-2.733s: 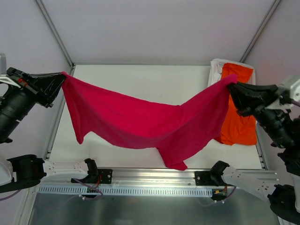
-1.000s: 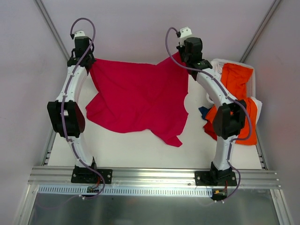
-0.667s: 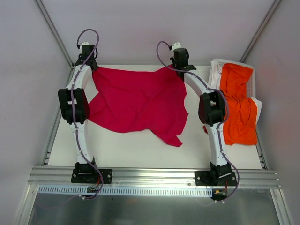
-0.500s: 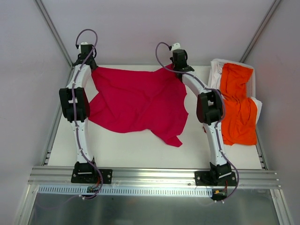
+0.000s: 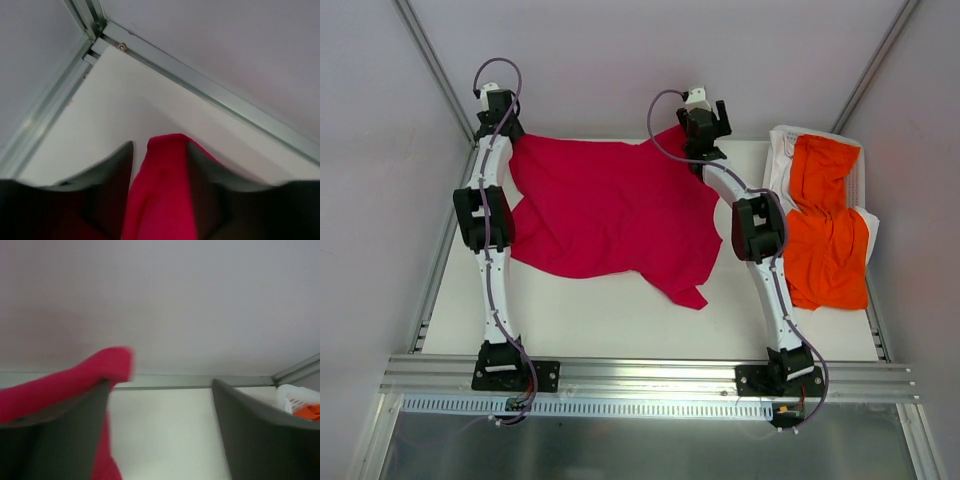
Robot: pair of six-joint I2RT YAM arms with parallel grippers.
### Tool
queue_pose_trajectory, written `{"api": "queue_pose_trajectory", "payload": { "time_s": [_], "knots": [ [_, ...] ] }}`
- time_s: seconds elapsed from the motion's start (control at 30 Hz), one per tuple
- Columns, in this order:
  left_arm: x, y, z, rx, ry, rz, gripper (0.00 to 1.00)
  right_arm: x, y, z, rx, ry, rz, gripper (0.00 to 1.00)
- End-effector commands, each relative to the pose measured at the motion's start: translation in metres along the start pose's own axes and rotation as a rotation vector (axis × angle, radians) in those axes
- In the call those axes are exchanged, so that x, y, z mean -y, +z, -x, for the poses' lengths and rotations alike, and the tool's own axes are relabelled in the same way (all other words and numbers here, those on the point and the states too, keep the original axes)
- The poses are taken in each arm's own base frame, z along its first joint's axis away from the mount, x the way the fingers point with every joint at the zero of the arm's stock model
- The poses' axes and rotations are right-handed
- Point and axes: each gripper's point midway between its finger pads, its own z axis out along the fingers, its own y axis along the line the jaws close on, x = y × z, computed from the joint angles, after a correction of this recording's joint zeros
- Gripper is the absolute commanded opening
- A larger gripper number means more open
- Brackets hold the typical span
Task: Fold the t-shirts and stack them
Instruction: Flatten out the tshirt
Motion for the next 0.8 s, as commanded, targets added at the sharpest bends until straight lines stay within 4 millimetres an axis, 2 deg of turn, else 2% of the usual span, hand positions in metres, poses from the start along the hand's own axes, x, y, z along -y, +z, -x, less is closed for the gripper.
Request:
{"api": "queue_pose_trajectory", "payload": {
  "time_s": [0.0,0.03,0.1,0.13,0.17,0.2,0.23,0.27,0.3,0.33,0.37,0.4,0.43,0.47,0.5,0.53,0.57,0.6,0.63,0.67,0.7,0.73,0.77],
  "knots": [
    [-0.012,0.002,0.038,0.110,-0.058,0.051,0.55,0.034,0.005,0.041,0.117,0.094,-0.149,0.99],
    [-0.012,-0.003,0.048,0.132,-0.069,0.059,0.98,0.039,0.003,0.044,0.123,0.108,-0.174,0.99],
    [-0.017,-0.016,0.064,0.162,-0.080,0.080,0.99,0.053,-0.002,0.048,0.107,0.117,-0.234,1.00],
    [-0.020,-0.023,0.070,0.172,-0.084,0.090,0.99,0.066,-0.009,0.062,0.119,0.127,-0.259,0.99],
    [-0.022,-0.048,0.097,0.217,-0.102,0.084,0.99,0.075,-0.016,0.071,0.129,0.139,-0.296,0.99],
    [-0.025,-0.058,0.102,0.224,-0.096,0.090,0.99,0.079,-0.022,0.071,0.121,0.123,-0.310,1.00],
    [-0.027,-0.091,0.132,0.279,-0.114,0.077,0.99,0.103,-0.040,0.104,0.171,0.143,-0.355,0.99],
    [-0.024,-0.110,0.142,0.299,-0.116,0.070,0.99,0.114,-0.055,0.116,0.178,0.158,-0.396,1.00],
    [-0.028,-0.119,0.134,0.284,-0.102,0.092,0.99,0.117,-0.065,0.114,0.165,0.139,-0.407,0.99],
    [-0.027,-0.136,0.137,0.291,-0.102,0.091,0.99,0.128,-0.078,0.125,0.169,0.145,-0.428,1.00],
    [-0.029,-0.178,0.158,0.341,-0.127,0.075,0.99,0.152,-0.108,0.153,0.178,0.204,-0.474,0.99],
    [-0.020,-0.184,0.131,0.291,-0.107,0.073,0.99,0.162,-0.123,0.159,0.170,0.221,-0.488,0.99],
    [-0.021,-0.198,0.122,0.277,-0.102,0.093,0.99,0.161,-0.134,0.149,0.128,0.205,-0.488,0.99],
    [-0.030,-0.232,0.132,0.314,-0.129,0.096,0.99,0.154,-0.151,0.141,0.066,0.203,-0.469,1.00],
    [-0.010,-0.238,0.090,0.251,-0.092,0.083,0.99,0.174,-0.180,0.162,0.080,0.267,-0.455,1.00],
    [-0.015,-0.267,0.088,0.269,-0.115,0.082,0.99,0.158,-0.191,0.123,-0.045,0.139,-0.376,0.99],
    [-0.005,-0.269,0.046,0.200,-0.120,0.059,0.97,0.153,-0.214,0.137,-0.016,0.318,-0.240,0.99],
    [-0.002,-0.277,0.028,0.168,-0.131,0.035,0.95,0.145,-0.225,0.123,-0.068,0.368,-0.153,1.00],
    [0.002,-0.297,0.016,0.140,-0.168,-0.034,0.94,0.114,-0.241,0.074,-0.207,0.352,0.012,0.99],
    [0.008,-0.303,-0.002,0.101,-0.218,-0.069,0.90,0.102,-0.253,0.058,-0.261,0.495,0.070,0.97],
    [0.008,-0.302,-0.042,0.023,-0.190,-0.075,0.88,0.103,-0.273,0.057,-0.268,0.554,0.132,0.95],
    [0.009,-0.313,-0.058,-0.026,-0.213,-0.105,0.87,0.081,-0.292,0.020,-0.361,0.526,0.205,0.94],
    [0.008,-0.316,-0.073,-0.057,-0.204,-0.109,0.85,0.077,-0.304,0.008,-0.400,0.546,0.211,0.94]
  ]
}}
